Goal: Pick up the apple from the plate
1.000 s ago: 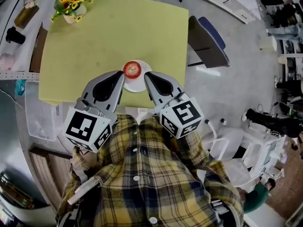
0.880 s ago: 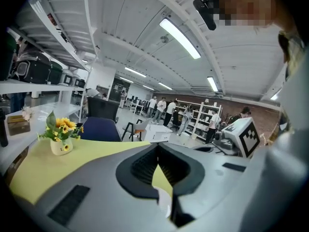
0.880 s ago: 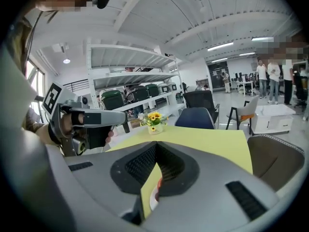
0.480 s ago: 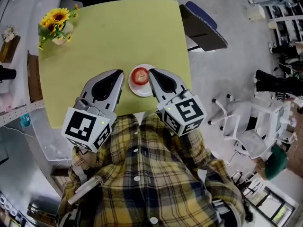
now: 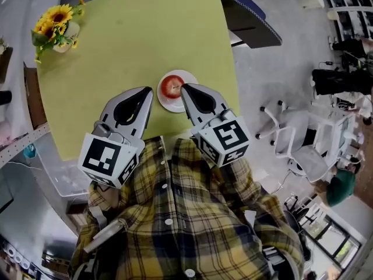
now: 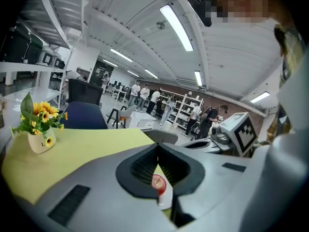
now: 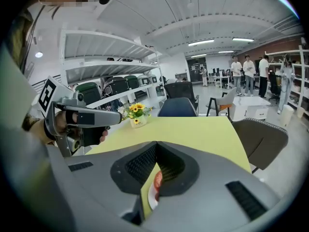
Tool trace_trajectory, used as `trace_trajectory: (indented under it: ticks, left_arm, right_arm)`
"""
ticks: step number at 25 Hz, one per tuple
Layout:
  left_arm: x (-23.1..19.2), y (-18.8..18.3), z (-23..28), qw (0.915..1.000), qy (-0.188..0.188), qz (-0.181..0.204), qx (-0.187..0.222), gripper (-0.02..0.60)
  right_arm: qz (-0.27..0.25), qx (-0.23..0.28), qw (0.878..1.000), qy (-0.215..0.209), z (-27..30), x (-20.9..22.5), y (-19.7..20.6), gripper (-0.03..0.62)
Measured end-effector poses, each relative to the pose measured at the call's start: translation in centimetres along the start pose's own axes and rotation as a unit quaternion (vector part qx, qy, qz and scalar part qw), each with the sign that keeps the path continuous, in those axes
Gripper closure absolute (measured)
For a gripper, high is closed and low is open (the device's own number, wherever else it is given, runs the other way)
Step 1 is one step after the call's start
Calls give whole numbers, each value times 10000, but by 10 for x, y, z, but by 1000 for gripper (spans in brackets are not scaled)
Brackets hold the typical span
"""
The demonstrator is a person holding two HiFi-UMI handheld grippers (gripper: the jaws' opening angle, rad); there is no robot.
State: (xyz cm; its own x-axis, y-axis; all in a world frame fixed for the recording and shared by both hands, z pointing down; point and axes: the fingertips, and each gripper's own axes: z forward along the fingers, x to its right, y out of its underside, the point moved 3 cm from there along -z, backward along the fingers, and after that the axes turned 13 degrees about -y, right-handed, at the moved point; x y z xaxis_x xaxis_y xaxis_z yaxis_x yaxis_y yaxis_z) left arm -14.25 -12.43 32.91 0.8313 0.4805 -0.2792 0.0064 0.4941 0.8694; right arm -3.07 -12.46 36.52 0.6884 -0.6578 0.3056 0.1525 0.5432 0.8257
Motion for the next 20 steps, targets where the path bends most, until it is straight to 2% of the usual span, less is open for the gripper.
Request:
trace_trajectory:
  ticks: [10, 15, 20]
  left_arm:
    - [9, 7, 11, 9996, -256, -89, -26, 574]
    - [8, 7, 12, 9993, -330, -144, -15, 574]
    - [11, 13, 17, 9993, -343, -137, -86, 574]
  right_arm:
    - [-94, -210, 9991, -360, 9, 13, 9, 597]
    - [-179, -329, 9986, -384, 12, 17, 14, 597]
    - [-64, -402, 9975, -573, 14, 20, 22, 595]
